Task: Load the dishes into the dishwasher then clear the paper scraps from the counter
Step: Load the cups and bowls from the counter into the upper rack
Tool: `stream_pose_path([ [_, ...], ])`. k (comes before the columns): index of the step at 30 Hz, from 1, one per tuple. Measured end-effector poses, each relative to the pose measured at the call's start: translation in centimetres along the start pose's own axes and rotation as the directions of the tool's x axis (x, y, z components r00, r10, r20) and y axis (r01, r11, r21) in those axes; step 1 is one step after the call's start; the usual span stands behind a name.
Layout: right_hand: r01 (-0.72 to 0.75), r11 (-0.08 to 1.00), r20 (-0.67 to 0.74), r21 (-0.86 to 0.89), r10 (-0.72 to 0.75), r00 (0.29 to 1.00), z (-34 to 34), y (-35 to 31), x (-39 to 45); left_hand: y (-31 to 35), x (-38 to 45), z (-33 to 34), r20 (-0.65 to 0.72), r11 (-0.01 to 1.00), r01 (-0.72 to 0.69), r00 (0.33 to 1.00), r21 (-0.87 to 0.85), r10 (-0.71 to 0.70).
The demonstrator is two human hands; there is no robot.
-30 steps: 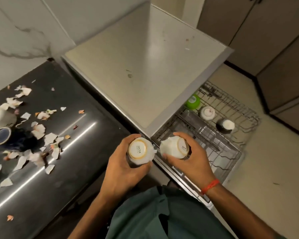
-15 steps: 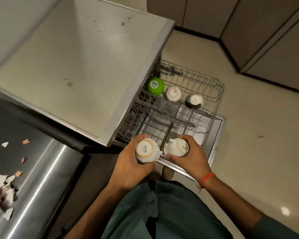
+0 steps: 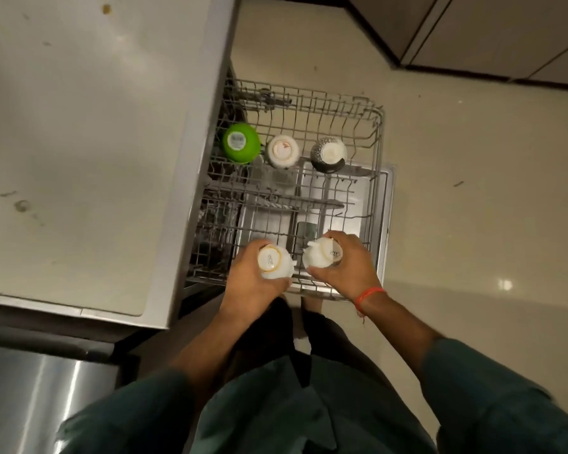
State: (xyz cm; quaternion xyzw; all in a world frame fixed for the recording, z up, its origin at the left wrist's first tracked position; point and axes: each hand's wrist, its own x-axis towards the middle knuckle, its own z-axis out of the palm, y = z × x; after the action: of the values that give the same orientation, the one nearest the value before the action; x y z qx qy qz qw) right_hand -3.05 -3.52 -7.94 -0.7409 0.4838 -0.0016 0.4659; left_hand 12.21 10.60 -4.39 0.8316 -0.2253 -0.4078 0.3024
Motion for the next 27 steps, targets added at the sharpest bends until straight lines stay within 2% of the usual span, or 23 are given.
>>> stream_pose_path([
  [4,-0.084,0.992,-0.002,-0.093,0.084,0.996,1.0,1.5,1.7,-1.7,3.3,1.6,0.031,0.994,0.020,0.999,0.103,-0.023],
  [10,-0.164,0.978,-0.040,-0.127,0.160,0.986,2.0,3.3,4.0,-3.7,6.2,2.8,0.048,0.991,0.042,0.998,0.127,-0.048],
  [18,-0.173,0.972,-0.062,-0.161,0.165,0.984,2.6,4.0,8.4,-4.4,11.5,3.6,-0.048,0.986,0.085,0.996,0.141,-0.079],
  [27,-0.089,0.968,-0.042,-0.236,0.081,0.996,4.1,5.3,12.4,-5.4,14.9,4.3,-0.127,0.991,0.076,0.990,0.114,-0.062],
])
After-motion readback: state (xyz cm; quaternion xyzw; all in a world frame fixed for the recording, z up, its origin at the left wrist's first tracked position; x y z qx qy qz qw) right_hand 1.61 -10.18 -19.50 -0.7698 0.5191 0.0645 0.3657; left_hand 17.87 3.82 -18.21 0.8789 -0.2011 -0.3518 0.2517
